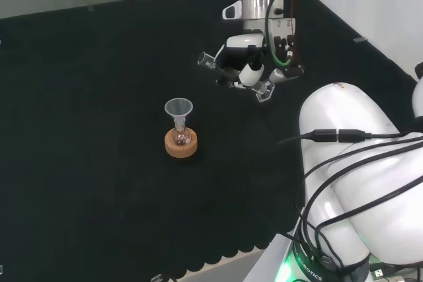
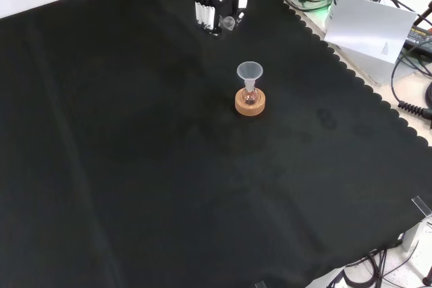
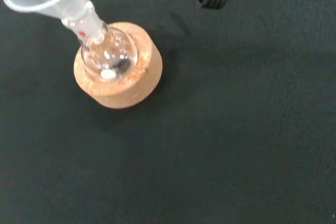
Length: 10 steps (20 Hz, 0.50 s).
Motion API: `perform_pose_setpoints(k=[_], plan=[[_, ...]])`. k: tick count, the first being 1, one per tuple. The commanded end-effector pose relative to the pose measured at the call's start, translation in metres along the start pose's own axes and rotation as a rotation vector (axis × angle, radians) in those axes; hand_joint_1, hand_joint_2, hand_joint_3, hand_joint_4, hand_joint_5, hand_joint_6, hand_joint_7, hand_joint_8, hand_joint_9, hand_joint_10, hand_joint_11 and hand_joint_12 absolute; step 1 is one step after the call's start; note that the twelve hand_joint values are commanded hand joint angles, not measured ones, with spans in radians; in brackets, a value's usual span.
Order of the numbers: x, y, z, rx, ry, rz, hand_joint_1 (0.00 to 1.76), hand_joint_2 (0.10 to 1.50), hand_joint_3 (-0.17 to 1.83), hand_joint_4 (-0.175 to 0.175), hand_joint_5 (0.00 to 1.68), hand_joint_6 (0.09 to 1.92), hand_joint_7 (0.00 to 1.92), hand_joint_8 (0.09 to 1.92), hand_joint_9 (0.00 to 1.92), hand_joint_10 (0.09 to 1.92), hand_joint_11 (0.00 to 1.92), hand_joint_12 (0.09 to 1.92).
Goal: Pour the water from the graduated cylinder into the round-bottom flask.
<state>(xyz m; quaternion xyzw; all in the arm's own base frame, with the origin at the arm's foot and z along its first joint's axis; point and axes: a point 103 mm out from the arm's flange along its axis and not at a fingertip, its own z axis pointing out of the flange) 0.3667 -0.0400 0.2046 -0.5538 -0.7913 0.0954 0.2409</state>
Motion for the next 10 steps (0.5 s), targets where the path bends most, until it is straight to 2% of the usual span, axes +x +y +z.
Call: perform_pose_setpoints(k=[1,10], plan=[[0.006,0.0017,0.0055,0.091,-0.061,0.048,1.43,0.95,0.71,-0.094,0.88,0.93,0.87,0.77,1.07,0.56,0.98,0.91],[0.0119,0.0043,0.004,0.158,-0.104,0.082,1.43,0.95,0.71,-0.097,0.87,0.94,0.87,0.77,1.07,0.56,0.98,0.91]])
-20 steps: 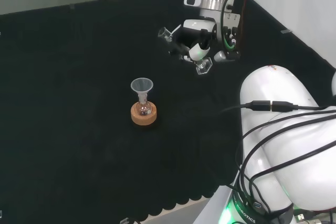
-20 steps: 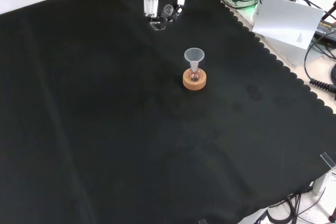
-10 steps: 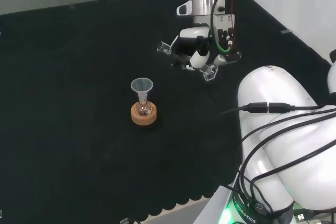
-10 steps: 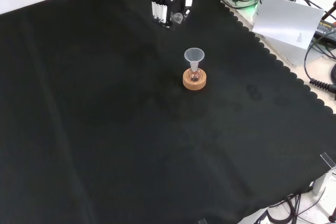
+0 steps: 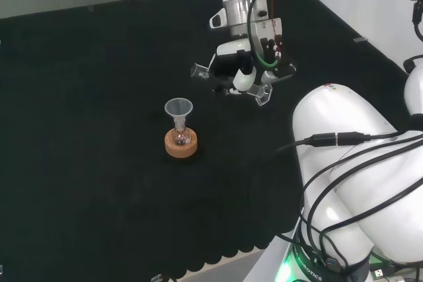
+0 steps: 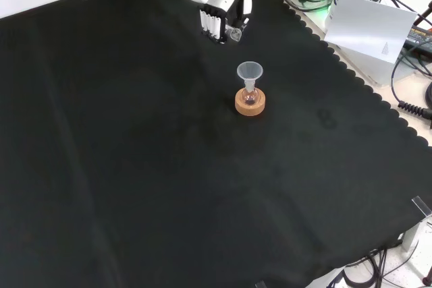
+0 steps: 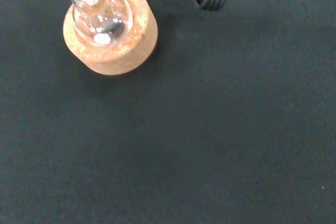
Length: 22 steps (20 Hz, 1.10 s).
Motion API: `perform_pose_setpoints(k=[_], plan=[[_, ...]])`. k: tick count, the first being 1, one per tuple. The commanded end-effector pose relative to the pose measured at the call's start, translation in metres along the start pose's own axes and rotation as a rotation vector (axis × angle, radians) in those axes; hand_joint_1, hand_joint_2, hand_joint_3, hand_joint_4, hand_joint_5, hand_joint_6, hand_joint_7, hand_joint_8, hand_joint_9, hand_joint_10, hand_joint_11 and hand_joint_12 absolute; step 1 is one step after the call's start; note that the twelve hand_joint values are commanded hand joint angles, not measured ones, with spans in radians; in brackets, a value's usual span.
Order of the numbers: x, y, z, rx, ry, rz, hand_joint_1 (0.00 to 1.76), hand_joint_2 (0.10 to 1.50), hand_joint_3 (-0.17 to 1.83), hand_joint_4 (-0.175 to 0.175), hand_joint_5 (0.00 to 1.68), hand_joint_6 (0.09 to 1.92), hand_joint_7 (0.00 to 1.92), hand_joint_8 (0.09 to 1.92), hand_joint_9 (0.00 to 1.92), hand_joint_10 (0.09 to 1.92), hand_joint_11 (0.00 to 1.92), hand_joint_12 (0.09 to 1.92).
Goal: Pour the water from the graduated cylinder into the round-bottom flask.
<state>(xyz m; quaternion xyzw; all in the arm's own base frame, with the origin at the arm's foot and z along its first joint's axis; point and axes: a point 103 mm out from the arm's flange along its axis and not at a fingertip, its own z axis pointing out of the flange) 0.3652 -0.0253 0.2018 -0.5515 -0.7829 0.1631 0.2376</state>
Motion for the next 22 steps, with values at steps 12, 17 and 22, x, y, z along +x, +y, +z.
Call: perform_pose_setpoints(k=[12,17,22], plan=[[0.012,-0.003,-0.001,0.124,-0.124,0.076,1.43,0.96,0.71,-0.094,0.86,0.95,0.88,0.77,1.07,0.57,0.98,0.9],[0.017,-0.004,0.0,0.14,-0.153,0.074,1.43,0.96,0.71,-0.094,0.86,0.95,0.87,0.77,1.07,0.58,0.97,0.9],[0.023,-0.006,0.002,0.161,-0.177,0.079,1.43,0.96,0.71,-0.094,0.86,0.96,0.87,0.77,1.06,0.58,0.97,0.9]])
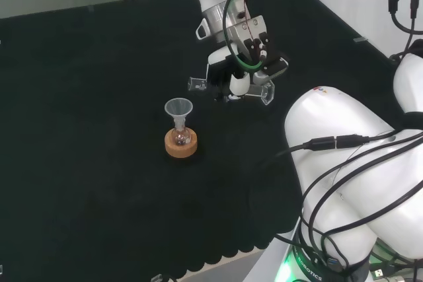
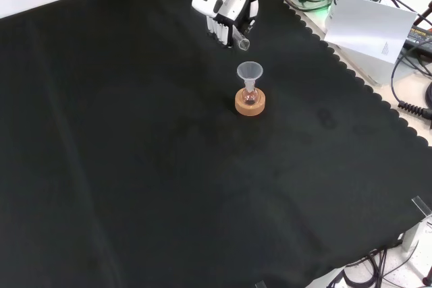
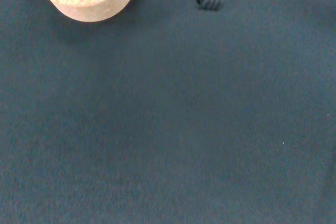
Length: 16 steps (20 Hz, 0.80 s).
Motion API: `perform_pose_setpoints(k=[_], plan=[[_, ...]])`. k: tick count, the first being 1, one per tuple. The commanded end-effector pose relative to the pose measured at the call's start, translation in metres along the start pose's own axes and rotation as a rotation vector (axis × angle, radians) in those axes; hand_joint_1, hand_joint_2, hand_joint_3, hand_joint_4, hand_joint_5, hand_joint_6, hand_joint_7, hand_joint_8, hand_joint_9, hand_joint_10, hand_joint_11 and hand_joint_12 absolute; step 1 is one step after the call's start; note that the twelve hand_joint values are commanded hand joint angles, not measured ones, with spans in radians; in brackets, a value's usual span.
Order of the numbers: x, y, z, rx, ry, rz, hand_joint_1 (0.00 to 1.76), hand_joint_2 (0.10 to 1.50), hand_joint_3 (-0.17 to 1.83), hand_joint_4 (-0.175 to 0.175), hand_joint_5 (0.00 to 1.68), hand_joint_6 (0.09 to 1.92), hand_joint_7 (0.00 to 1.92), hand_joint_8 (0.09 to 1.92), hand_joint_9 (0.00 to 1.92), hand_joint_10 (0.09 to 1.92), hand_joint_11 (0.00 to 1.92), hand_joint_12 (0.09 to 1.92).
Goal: Pour the water from the graduated cylinder into the round-bottom flask.
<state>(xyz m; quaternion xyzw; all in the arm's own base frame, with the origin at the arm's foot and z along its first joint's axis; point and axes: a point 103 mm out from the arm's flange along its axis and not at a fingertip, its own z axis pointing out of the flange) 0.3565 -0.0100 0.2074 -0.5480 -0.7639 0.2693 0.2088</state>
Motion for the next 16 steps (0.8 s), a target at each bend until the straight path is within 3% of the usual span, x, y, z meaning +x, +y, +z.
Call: perform_pose_setpoints(k=[1,16], plan=[[0.0068,-0.0019,0.001,0.022,-0.031,0.006,1.43,0.96,0.72,-0.094,0.86,0.96,0.87,0.77,1.06,0.58,0.97,0.9],[0.0159,0.0036,-0.0003,0.097,-0.122,0.055,1.43,0.96,0.72,-0.088,0.85,0.96,0.87,0.78,1.05,0.6,0.96,0.9]])
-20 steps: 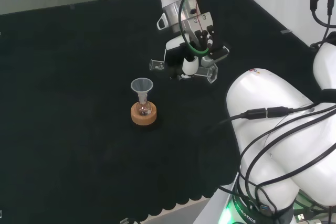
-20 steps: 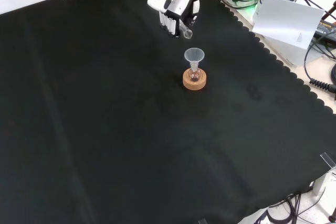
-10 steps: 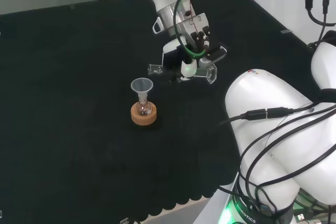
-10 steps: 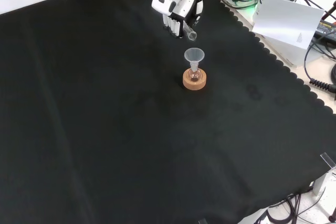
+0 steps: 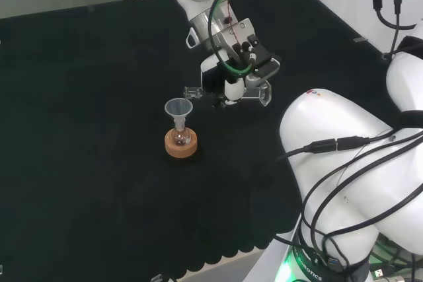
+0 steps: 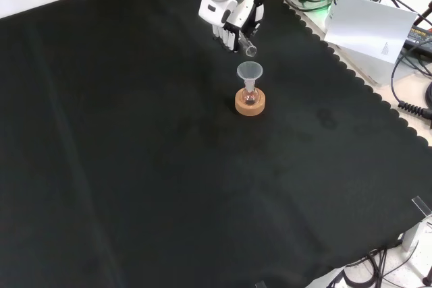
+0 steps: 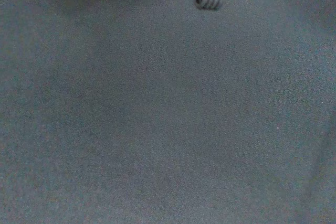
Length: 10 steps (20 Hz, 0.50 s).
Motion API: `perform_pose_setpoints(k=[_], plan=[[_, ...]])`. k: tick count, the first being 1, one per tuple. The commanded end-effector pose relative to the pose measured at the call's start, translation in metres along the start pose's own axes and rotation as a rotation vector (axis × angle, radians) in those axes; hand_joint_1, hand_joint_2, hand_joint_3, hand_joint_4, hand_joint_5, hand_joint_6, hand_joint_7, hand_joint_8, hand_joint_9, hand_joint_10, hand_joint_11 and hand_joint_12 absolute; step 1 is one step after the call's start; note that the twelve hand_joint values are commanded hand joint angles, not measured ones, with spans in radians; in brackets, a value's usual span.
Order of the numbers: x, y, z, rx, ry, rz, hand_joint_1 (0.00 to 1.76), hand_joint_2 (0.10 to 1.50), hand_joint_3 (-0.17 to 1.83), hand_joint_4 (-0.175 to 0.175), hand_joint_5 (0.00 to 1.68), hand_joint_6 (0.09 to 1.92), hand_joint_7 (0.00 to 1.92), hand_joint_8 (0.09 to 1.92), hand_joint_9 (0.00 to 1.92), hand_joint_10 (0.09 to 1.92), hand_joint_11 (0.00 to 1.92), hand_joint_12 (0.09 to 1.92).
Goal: Pour the water from the graduated cylinder into the round-bottom flask.
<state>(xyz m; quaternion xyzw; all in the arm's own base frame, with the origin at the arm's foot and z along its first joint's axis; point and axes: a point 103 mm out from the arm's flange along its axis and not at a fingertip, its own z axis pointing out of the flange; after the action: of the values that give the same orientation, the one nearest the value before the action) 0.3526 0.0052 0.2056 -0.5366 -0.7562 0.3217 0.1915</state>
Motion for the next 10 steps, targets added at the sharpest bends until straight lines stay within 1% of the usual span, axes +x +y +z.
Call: perform_pose_setpoints(k=[1,6,10], plan=[[0.0004,0.0016,-0.0017,0.03,-0.039,0.038,1.43,0.96,0.72,-0.087,0.85,0.96,0.87,0.78,1.05,0.6,0.96,0.9],[0.0026,0.0016,-0.005,0.036,-0.049,0.046,1.44,0.96,0.72,-0.085,0.84,0.97,0.87,0.78,1.05,0.61,0.96,0.9],[0.0037,0.001,-0.0082,0.051,-0.074,0.071,1.44,0.95,0.72,-0.084,0.84,0.97,0.87,0.78,1.04,0.61,0.96,0.9]])
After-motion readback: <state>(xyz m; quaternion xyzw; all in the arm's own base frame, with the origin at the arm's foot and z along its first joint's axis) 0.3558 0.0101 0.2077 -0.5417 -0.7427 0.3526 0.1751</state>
